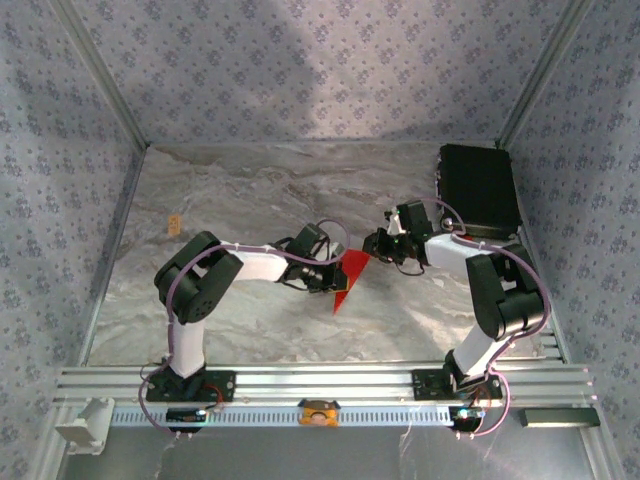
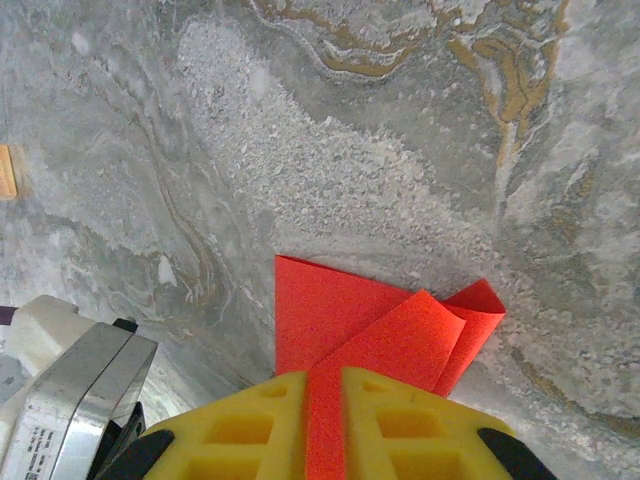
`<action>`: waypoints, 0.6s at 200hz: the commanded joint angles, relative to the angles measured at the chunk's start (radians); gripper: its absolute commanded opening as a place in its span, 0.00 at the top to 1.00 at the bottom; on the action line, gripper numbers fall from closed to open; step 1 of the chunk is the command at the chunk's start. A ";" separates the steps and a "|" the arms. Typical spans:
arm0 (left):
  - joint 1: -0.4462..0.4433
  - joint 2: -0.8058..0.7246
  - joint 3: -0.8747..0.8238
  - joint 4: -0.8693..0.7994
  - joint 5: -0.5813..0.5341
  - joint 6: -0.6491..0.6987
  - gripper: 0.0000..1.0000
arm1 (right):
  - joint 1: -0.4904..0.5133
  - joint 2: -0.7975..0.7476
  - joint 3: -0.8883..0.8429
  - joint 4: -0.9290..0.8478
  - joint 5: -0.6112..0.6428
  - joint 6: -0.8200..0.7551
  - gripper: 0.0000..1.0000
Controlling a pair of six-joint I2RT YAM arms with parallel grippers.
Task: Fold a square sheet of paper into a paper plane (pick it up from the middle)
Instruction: Fold the wing for the fifth time at the center of the table.
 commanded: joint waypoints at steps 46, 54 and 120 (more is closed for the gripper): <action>-0.009 0.056 -0.017 -0.128 -0.061 0.015 1.00 | 0.036 0.034 0.033 -0.003 -0.045 -0.009 0.85; -0.010 0.055 -0.017 -0.131 -0.062 0.015 1.00 | 0.044 0.041 0.028 0.003 -0.054 -0.009 0.86; -0.012 0.058 -0.018 -0.131 -0.060 0.013 1.00 | 0.033 0.140 0.004 0.017 0.007 -0.041 0.88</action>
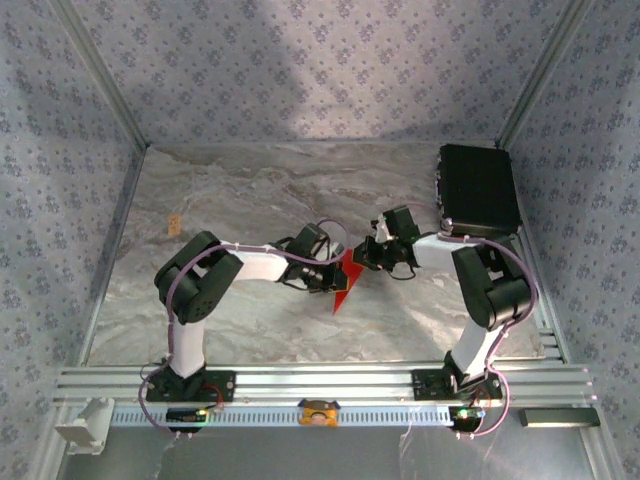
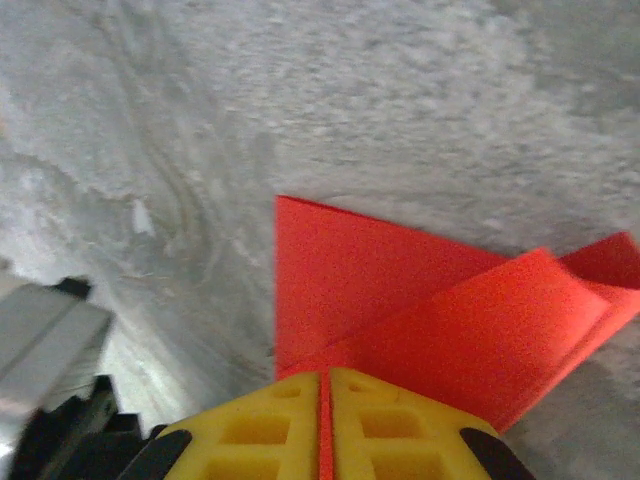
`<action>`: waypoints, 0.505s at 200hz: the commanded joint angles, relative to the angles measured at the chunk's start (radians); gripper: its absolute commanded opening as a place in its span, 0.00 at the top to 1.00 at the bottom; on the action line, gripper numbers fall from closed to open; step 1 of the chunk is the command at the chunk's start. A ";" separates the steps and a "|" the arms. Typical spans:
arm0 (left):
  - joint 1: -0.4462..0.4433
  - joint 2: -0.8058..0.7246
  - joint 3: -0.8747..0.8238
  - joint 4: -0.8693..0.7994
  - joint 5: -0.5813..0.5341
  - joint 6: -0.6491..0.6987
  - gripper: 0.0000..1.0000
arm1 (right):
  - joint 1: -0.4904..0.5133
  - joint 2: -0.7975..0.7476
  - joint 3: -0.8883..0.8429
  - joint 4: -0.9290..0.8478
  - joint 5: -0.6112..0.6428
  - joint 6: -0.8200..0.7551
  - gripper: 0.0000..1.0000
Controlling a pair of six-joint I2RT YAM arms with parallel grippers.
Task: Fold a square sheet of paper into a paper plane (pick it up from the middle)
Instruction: Fold the wing for the fifth time at the center of the table.
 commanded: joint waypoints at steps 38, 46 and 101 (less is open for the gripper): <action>-0.017 0.063 -0.016 -0.125 -0.049 0.014 1.00 | -0.106 0.083 0.032 0.008 0.025 -0.061 0.88; -0.019 0.064 -0.016 -0.126 -0.047 0.015 1.00 | -0.119 0.088 0.040 0.008 0.023 -0.061 0.87; -0.025 0.069 -0.006 -0.133 -0.045 0.018 1.00 | -0.172 0.112 0.082 -0.021 0.070 -0.054 0.88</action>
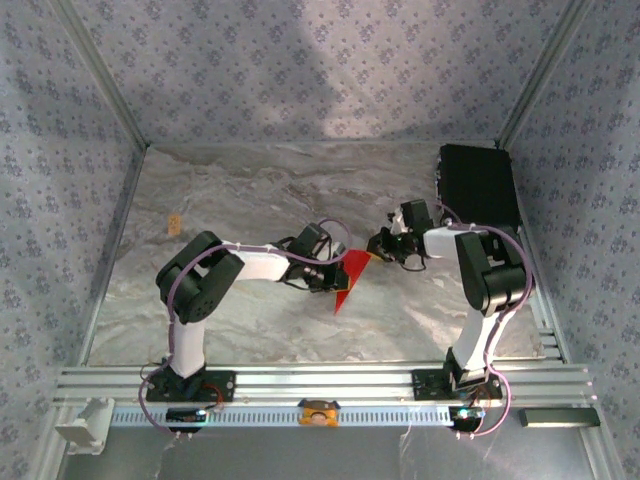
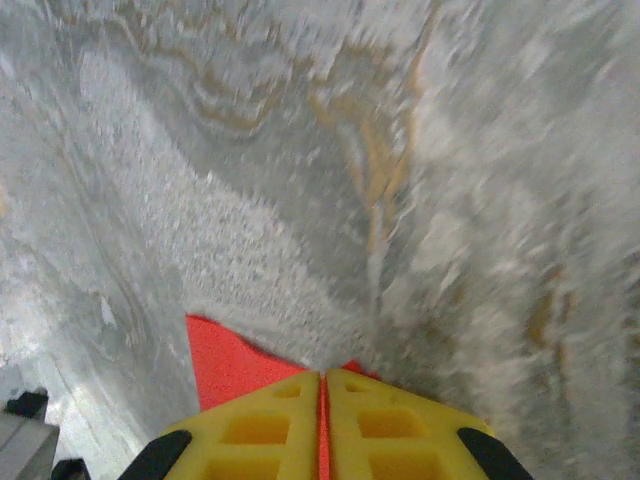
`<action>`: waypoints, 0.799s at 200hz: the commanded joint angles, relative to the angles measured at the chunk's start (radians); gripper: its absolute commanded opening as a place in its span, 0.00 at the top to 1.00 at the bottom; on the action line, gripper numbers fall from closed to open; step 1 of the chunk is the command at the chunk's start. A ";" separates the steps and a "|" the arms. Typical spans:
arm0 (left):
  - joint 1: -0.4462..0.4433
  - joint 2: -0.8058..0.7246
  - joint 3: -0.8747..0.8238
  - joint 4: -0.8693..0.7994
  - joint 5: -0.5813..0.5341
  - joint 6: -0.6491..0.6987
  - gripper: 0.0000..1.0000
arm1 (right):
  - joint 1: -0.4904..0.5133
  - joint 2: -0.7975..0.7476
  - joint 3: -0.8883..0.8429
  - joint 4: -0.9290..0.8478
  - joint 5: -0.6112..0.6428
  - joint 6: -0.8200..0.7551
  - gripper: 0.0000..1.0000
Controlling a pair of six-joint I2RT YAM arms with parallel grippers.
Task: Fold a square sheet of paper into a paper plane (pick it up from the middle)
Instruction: Fold the wing for the fifth time at the center of the table.
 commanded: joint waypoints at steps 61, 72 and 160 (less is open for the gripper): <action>-0.020 0.055 -0.021 -0.138 -0.052 0.017 1.00 | -0.054 -0.064 0.072 -0.104 0.085 -0.041 0.87; -0.022 0.051 -0.022 -0.138 -0.056 0.016 1.00 | -0.051 -0.104 0.064 -0.117 0.082 -0.043 0.86; -0.026 0.027 -0.008 -0.135 -0.069 0.018 1.00 | 0.070 -0.197 -0.047 -0.086 0.046 0.006 0.86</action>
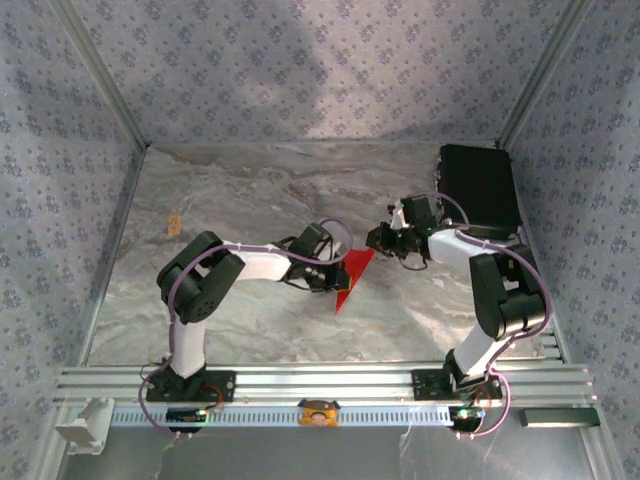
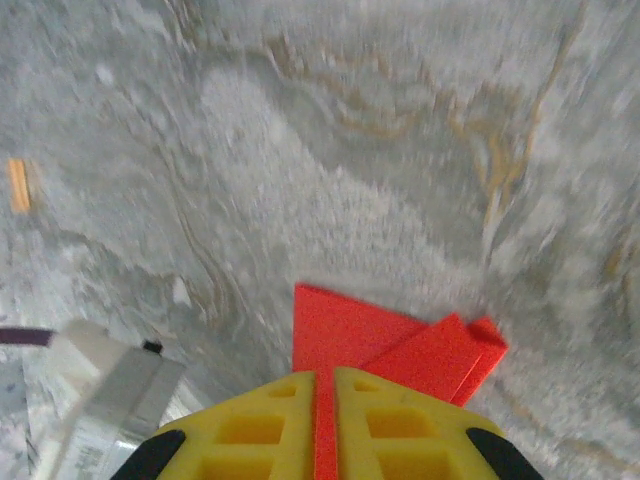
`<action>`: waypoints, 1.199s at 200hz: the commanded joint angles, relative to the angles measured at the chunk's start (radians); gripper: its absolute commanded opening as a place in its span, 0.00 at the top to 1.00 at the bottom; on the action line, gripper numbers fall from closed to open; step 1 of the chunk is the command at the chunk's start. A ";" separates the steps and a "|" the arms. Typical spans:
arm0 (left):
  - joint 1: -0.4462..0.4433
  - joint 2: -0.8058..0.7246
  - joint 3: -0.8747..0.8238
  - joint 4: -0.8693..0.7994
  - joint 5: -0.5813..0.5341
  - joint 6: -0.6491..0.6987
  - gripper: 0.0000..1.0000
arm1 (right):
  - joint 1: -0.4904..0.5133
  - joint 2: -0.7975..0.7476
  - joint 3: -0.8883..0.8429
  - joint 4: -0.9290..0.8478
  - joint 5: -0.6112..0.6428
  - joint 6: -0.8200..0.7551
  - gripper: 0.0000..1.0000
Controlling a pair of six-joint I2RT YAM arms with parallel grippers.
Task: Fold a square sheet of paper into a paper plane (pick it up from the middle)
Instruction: Fold the wing for the fifth time at the center of the table.
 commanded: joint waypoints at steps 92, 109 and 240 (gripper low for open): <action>-0.017 0.032 -0.012 -0.125 -0.054 0.017 1.00 | 0.030 0.024 -0.034 0.047 -0.085 0.055 0.87; -0.018 0.030 -0.017 -0.121 -0.052 0.018 1.00 | 0.049 0.045 -0.027 0.052 -0.080 0.060 0.88; -0.044 -0.061 0.072 -0.174 -0.071 0.017 1.00 | 0.025 0.169 -0.083 0.047 -0.024 0.052 0.93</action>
